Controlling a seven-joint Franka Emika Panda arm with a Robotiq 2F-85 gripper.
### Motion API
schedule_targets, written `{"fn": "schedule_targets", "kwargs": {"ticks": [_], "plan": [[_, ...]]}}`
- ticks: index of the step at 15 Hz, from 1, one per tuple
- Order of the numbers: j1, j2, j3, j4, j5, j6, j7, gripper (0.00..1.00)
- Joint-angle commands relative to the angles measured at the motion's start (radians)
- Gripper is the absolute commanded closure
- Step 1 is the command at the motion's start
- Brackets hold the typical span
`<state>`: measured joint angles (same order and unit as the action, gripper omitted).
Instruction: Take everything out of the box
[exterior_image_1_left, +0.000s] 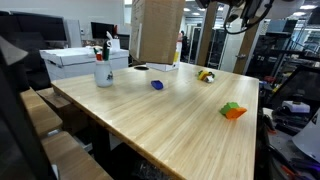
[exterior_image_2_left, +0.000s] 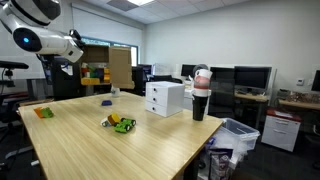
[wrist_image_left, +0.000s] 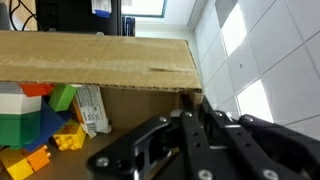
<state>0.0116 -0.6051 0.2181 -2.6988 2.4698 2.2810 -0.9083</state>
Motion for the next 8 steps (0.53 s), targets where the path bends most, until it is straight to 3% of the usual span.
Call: {"fn": "schedule_targets", "kwargs": {"ticks": [1,8], "plan": [[-0.022,-0.039,0.007,-0.031,0.07,-0.072,-0.046,0.96],[-0.025,-0.04,-0.001,-0.055,0.138,-0.148,-0.081,0.96]]}}
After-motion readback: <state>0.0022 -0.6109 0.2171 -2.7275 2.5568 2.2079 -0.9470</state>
